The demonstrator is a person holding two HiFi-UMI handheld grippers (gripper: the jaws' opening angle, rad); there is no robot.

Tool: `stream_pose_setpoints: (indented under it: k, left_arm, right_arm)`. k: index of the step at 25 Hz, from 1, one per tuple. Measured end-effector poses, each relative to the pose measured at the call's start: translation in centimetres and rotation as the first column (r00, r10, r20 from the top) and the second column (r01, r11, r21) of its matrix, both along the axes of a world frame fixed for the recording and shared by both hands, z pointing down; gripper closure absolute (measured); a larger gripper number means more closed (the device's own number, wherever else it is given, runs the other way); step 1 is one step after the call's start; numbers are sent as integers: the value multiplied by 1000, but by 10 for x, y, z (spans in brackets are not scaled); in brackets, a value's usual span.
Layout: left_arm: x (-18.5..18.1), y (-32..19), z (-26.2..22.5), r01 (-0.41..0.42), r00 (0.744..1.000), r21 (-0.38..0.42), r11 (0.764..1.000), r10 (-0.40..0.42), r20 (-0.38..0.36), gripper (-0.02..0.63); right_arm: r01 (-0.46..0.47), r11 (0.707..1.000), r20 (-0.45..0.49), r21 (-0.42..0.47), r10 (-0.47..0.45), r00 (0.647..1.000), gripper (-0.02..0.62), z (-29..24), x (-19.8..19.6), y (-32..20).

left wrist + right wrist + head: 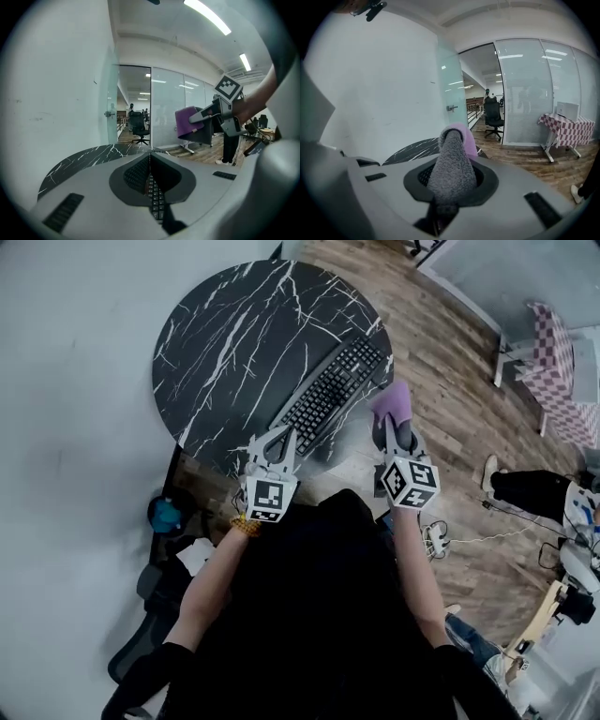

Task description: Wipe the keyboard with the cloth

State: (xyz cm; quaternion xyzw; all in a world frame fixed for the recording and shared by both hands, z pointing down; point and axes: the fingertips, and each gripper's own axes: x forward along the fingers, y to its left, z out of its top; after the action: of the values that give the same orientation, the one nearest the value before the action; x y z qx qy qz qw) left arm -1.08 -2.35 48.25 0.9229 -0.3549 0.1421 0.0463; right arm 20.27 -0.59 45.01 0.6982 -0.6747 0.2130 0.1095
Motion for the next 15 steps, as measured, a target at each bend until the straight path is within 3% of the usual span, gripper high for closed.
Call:
stream_pose_setpoints:
  k: [4, 9, 15]
  left_arm:
    - [-9, -7, 16, -59, 998, 7, 998, 58, 40, 591]
    - [-14, -19, 24, -129, 990, 71, 989, 124, 68, 591]
    - [-28, -44, 50, -47, 991, 44, 998, 41, 126, 591]
  right_arm:
    - [-17, 1000, -2, -1, 17, 1000, 522, 2, 0, -23]
    - [51, 999, -24, -12, -52, 998, 523, 14, -2, -51]
    - [106, 992, -50, -64, -109, 993, 522, 44, 17, -89]
